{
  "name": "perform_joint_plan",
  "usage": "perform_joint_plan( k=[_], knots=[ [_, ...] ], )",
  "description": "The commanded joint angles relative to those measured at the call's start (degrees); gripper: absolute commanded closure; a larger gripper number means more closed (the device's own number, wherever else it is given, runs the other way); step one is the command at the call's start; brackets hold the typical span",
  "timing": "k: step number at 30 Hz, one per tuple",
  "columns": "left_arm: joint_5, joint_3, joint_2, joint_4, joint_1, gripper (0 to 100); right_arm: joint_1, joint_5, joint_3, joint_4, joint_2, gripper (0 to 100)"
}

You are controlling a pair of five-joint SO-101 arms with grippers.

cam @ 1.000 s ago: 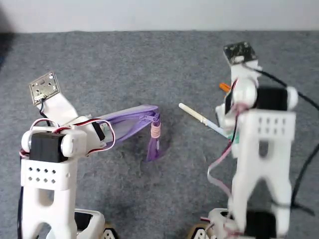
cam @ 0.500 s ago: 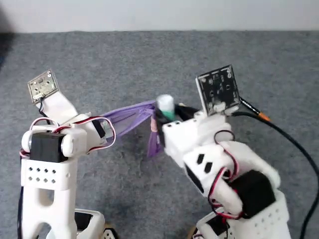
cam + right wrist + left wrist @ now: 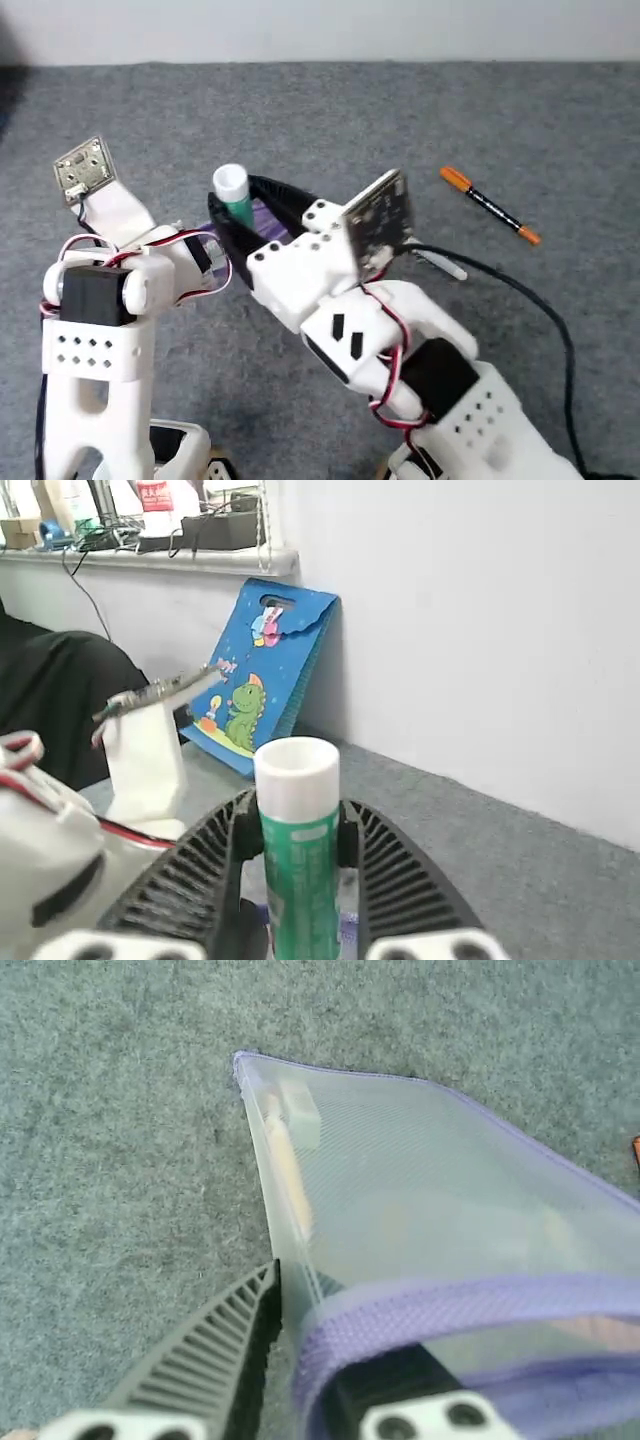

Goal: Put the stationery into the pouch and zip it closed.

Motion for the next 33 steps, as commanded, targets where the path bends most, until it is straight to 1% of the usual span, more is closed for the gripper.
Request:
perform_joint_plan(
  k=[1,3,6,12,18,25,28,33],
  knots=[
    [0.6,-1.3,0.1,-1.5,0.4,99,-0.6,3.7,3.9,-8.7,-0.9,99.1],
    [0.6,-1.3,0.1,-1.5,0.4,99,-0.5,4.9,7.3,-12.8,-0.9,99.1],
    [0.6,-1.3,0.1,-1.5,0.4,99,-0.5,6.8,12.3,-15.7,-1.2,99.1],
    [0.6,-1.3,0.1,-1.5,0.3,99,-0.3,7.1,16.7,-15.4,-1.5,97.9],
    [0.6,-1.2,0.1,-1.5,0.0,99,-0.2,7.0,11.2,-5.3,-1.5,83.5],
    [0.6,-0.1,0.1,-1.6,-0.1,99,-0.1,6.8,0.5,2.9,-1.1,89.2],
    [0.6,-0.1,0.1,-1.6,-0.1,99,3.2,6.7,-4.1,8.3,-1.0,90.2],
    [0.6,-0.1,0.1,-1.6,-0.1,99,16.5,6.7,-7.0,16.7,-0.9,90.2]
  ],
)
